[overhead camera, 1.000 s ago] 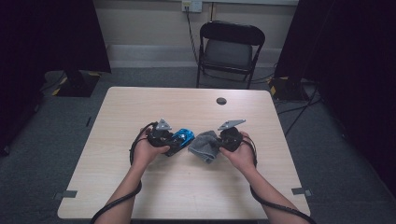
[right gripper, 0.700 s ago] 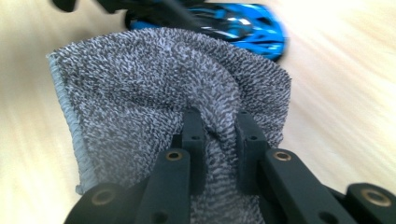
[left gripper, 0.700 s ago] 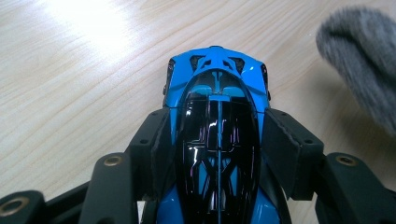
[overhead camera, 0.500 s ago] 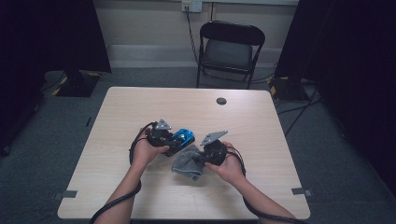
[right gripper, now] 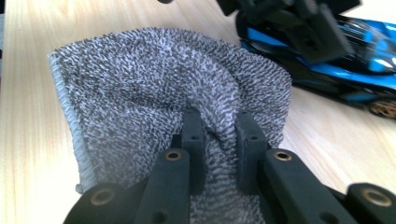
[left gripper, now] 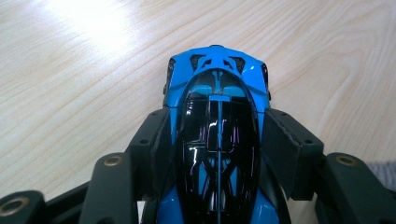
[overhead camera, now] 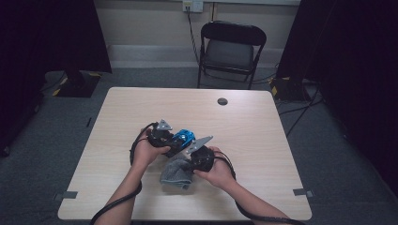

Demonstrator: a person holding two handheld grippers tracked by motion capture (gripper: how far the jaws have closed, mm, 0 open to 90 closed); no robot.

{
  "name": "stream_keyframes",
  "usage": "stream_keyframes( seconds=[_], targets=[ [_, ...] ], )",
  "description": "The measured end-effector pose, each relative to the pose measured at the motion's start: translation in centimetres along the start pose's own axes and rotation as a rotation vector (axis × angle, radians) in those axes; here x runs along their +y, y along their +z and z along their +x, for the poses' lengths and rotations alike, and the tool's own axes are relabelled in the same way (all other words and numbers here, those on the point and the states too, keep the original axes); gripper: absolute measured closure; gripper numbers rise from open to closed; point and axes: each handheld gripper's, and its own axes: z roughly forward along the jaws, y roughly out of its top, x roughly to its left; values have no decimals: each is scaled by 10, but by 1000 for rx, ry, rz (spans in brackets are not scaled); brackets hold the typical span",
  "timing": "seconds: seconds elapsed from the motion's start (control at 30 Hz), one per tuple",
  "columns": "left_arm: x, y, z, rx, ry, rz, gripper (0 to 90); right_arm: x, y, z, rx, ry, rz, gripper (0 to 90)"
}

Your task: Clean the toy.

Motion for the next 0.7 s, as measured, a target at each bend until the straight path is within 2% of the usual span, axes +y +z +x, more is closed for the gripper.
stream_keyframes(
  seconds=[0.3, 0.43, 0.7],
  targets=[
    [0, -1, 1, 1, 5, 5, 435, 11, 25, 8, 42, -36, 22, 769],
    [0, -1, 0, 3, 5, 6, 436, 13, 38, 9, 71, -25, 35, 767],
    [-1, -1, 0, 6, 6, 1, 436, 17, 45, 4, 54, -24, 56, 766]
  ],
)
